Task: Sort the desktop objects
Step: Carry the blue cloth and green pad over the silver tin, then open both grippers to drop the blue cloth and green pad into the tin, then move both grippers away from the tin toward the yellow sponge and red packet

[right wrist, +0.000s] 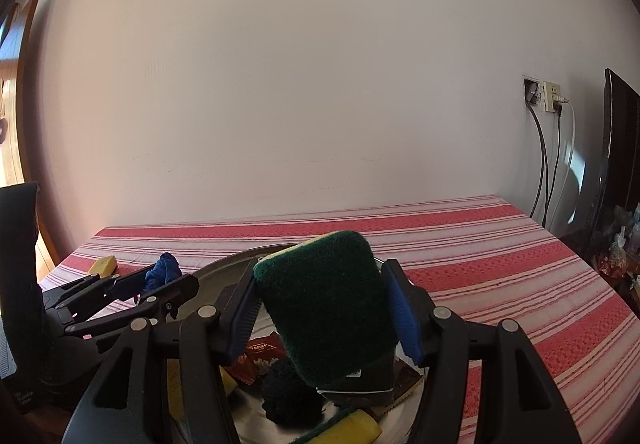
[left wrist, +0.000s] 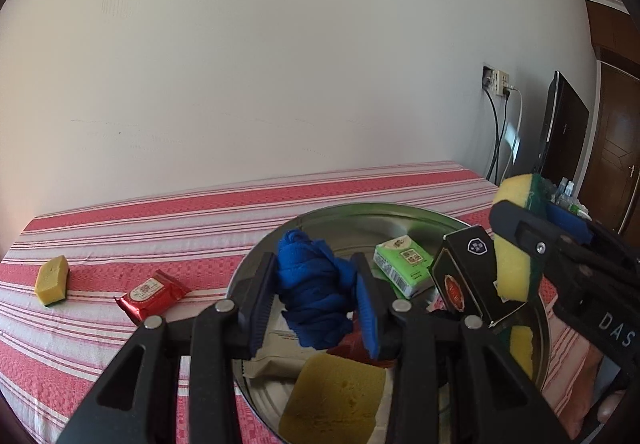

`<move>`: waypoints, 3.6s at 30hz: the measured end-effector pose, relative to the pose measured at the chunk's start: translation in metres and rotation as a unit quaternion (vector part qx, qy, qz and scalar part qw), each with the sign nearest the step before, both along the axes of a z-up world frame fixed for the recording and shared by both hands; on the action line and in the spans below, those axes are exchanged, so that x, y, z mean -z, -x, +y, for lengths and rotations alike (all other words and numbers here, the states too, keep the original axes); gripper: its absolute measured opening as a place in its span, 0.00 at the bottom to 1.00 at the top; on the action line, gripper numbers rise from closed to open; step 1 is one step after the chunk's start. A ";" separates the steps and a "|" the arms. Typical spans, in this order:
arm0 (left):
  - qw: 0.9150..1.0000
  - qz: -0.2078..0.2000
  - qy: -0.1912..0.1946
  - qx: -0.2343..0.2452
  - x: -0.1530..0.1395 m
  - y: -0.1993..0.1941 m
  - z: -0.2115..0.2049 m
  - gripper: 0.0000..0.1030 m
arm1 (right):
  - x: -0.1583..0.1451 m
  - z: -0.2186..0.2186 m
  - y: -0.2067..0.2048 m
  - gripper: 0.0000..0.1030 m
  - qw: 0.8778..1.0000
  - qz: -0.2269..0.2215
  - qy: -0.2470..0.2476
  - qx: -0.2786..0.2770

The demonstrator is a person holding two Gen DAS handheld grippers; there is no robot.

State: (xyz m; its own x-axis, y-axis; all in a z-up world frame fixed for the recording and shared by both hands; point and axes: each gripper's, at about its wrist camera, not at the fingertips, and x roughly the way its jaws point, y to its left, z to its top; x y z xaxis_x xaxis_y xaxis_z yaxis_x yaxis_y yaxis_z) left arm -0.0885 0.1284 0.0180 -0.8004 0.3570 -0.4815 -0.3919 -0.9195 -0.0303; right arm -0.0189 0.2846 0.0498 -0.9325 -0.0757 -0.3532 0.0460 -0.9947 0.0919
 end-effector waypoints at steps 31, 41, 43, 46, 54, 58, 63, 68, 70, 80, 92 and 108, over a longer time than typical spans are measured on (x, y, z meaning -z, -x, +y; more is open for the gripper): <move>0.998 -0.054 0.020 -0.015 0.009 0.035 0.016 0.36 | -0.010 -0.008 0.095 0.60 0.994 -0.100 -0.034 -0.005; 0.996 -0.076 0.036 -0.021 0.013 0.042 0.022 0.36 | -0.005 -0.010 0.102 0.62 0.992 -0.121 -0.030 -0.015; 0.995 -0.083 0.040 -0.023 0.014 0.043 0.024 0.40 | -0.004 -0.010 0.101 0.65 0.992 -0.122 -0.028 -0.018; 0.996 -0.073 0.046 -0.038 0.009 0.040 0.025 0.79 | -0.006 -0.010 0.091 0.82 0.995 -0.099 -0.028 -0.011; 0.997 -0.048 0.031 -0.055 0.003 0.032 0.021 0.99 | -0.005 0.000 0.058 0.89 0.998 -0.049 0.027 0.021; 0.996 -0.050 0.026 -0.064 0.003 0.031 0.018 0.99 | -0.002 0.002 0.043 0.90 0.998 -0.022 0.037 0.043; 0.996 -0.045 0.018 -0.076 0.003 0.025 0.008 0.99 | -0.006 0.005 0.027 0.94 0.997 0.003 0.052 0.064; 0.996 -0.035 0.007 -0.085 0.004 0.017 -0.004 0.99 | -0.002 0.001 0.012 0.94 0.996 0.015 0.048 0.074; 0.996 -0.033 0.005 -0.086 0.004 0.016 -0.007 0.99 | -0.001 0.000 0.006 0.94 0.995 0.025 0.053 0.079; 0.991 0.033 0.013 -0.126 0.005 -0.007 -0.038 0.99 | 0.005 -0.024 -0.019 0.95 0.990 0.101 0.069 0.075; 0.976 0.034 -0.006 -0.216 0.023 -0.013 -0.114 0.99 | 0.012 -0.081 -0.039 0.99 0.984 0.172 0.017 0.032; 0.941 -0.003 -0.010 -0.339 0.031 0.000 -0.239 0.99 | 0.008 -0.187 -0.004 0.99 0.990 0.107 -0.003 -0.095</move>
